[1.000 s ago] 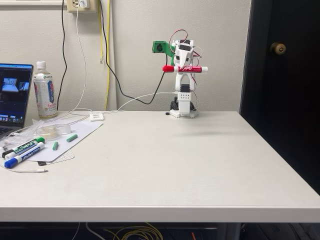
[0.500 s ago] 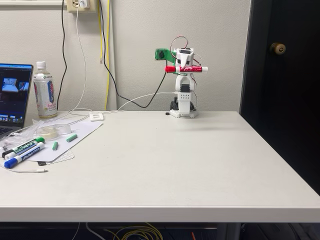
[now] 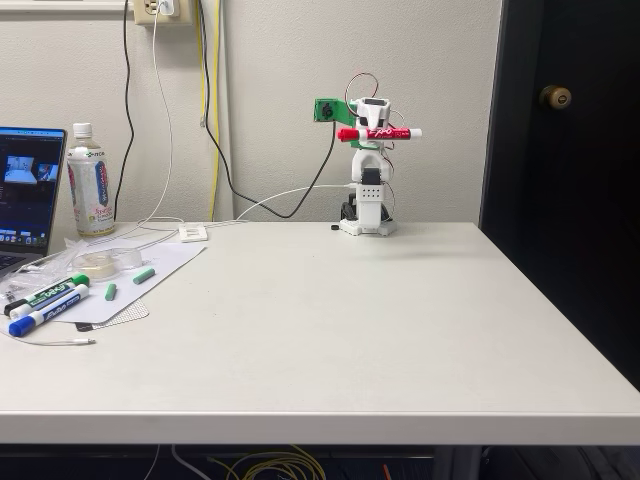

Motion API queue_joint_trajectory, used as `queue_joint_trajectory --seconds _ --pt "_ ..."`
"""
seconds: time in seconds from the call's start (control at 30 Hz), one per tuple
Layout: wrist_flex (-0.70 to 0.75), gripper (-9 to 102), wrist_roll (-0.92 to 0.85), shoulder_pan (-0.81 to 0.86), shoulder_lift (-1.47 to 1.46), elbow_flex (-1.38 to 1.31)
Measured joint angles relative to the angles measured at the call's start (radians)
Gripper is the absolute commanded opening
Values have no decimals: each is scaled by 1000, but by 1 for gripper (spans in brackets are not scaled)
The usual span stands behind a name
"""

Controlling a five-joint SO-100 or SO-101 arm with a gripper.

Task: Pick up the red marker.

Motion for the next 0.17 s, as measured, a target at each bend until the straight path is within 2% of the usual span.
queue_joint_trajectory --seconds 0.17 --pt "0 0 0 -6 0 0"
